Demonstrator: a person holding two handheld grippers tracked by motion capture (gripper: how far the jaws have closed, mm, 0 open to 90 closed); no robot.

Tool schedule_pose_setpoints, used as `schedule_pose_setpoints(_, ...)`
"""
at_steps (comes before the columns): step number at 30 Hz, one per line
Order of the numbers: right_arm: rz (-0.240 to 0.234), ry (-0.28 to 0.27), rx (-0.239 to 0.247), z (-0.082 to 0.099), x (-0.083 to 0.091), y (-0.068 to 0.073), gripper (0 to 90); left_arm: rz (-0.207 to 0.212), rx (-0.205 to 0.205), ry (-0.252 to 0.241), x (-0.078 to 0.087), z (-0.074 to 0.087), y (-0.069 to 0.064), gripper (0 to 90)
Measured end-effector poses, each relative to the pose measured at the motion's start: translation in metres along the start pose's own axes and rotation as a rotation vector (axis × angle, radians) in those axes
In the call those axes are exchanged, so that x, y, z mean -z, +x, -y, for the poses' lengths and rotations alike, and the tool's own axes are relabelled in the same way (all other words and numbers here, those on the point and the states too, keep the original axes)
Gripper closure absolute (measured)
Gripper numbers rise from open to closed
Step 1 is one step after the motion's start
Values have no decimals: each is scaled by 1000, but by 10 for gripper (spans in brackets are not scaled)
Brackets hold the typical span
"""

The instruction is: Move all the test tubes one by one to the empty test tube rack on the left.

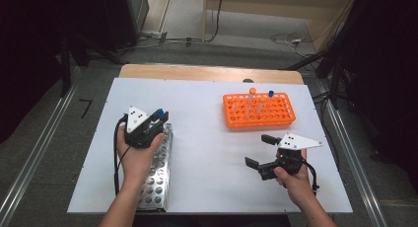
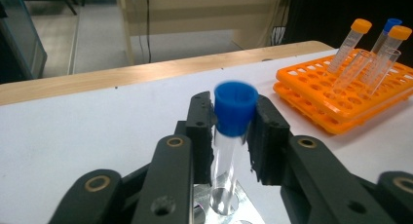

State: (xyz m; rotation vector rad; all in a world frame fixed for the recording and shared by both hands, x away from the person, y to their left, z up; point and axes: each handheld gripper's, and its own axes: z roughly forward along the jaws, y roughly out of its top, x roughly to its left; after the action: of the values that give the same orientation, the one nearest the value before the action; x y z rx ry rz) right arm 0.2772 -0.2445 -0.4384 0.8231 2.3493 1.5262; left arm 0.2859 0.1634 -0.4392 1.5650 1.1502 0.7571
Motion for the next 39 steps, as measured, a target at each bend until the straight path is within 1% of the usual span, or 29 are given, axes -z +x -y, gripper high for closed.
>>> schedule_pose_setpoints(2, 2, -2, 1, 0, 0, -1, 0, 2, 6, 6, 0, 0, 0, 682)
schedule_pose_setpoints(6, 6, -3, -4, 0, 1, -2, 0, 6, 14, 13, 0, -1, 1, 670)
schedule_pose_setpoints(7, 5, -4, -4, 0, 1, -2, 0, 5, 20, 12, 0, -1, 1, 655)
schedule_pose_setpoints(8, 8, -3, -7, 0, 1, -3, 0, 4, 24, 12, 1, -1, 1, 615)
schedule_pose_setpoints(9, 8, -3, -7, 0, 1, -3, 0, 3, 27, 13, 1, -1, 2, 615)
schedule_pose_setpoints(13, 17, -6, -11, 0, 1, -6, 0, 0, 55, -3, 6, -4, 2, 484)
schedule_pose_setpoints(14, 23, -8, -12, 0, 2, -7, 0, 6, 63, -11, 8, -5, 2, 452)
schedule_pose_setpoints(15, 29, -9, -18, 0, 2, -9, 0, 14, 70, -15, 10, -6, 2, 383)
schedule_pose_setpoints(16, 32, -10, -20, 0, 2, -10, 0, 19, 71, -19, 12, -7, 2, 352)
schedule_pose_setpoints(17, 32, -10, -20, 0, 2, -10, 0, 30, 73, -26, 15, -9, 0, 352)
schedule_pose_setpoints(19, 42, -17, -22, -1, 3, -13, 0, 52, 71, -33, 20, -13, -2, 275)
schedule_pose_setpoints(21, 51, -23, -31, -2, 5, -15, 0, 88, 72, -47, 25, -15, -5, 228)
schedule_pose_setpoints(22, 65, -28, -32, -4, 6, -19, 0, 105, 75, -51, 27, -16, -7, 166)
schedule_pose_setpoints(23, 65, -28, -32, -4, 6, -19, 0, 116, 77, -49, 28, -17, -8, 166)
schedule_pose_setpoints(24, 67, -33, -34, -4, 6, -20, 0, 136, 76, -45, 30, -18, -10, 137)
schedule_pose_setpoints(25, 82, -37, -41, -5, 7, -25, 0, 153, 76, -37, 31, -18, -12, 93)
schedule_pose_setpoints(26, 82, -37, -41, -5, 7, -25, 0, 168, 74, -32, 32, -19, -14, 93)
schedule_pose_setpoints(27, 92, -40, -45, -6, 7, -28, 0, 184, 70, -31, 33, -19, -15, 74)
schedule_pose_setpoints(28, 99, -43, -49, -7, 7, -31, 0, 206, 66, -32, 34, -19, -17, 67)
schedule_pose_setpoints(29, 116, -48, -54, -7, 8, -37, 0, 219, 68, -32, 35, -19, -18, 37)
schedule_pose_setpoints(30, 128, -47, -59, -8, 8, -41, 0, 231, 64, -31, 35, -19, -19, 28)
schedule_pose_setpoints(31, 128, -47, -59, -8, 8, -41, 0, 245, 60, -30, 36, -19, -21, 28)
schedule_pose_setpoints(32, 147, -43, -68, -8, 7, -48, 0, 259, 59, -30, 36, -18, -22, 8)
schedule_pose_setpoints(34, 157, -31, -73, -8, 6, -55, 0, 276, 51, -29, 37, -17, -26, 0)
schedule_pose_setpoints(35, 164, -23, -82, -9, 6, -58, 0, 296, 46, -30, 37, -17, -28, 0)
schedule_pose_setpoints(36, 166, -24, -82, -9, 6, -61, 0, 296, 46, -30, 37, -17, -28, 0)
schedule_pose_setpoints(37, 166, -24, -82, -9, 6, -61, 0, 303, 42, -30, 38, -17, -29, 0)
schedule_pose_setpoints(38, 171, -21, -88, -10, 6, -65, 0, 310, 44, -29, 38, -17, -30, 0)
schedule_pose_setpoints(39, 185, -25, -92, -13, 6, -72, 11, 316, 49, -30, 39, -16, -30, 0)
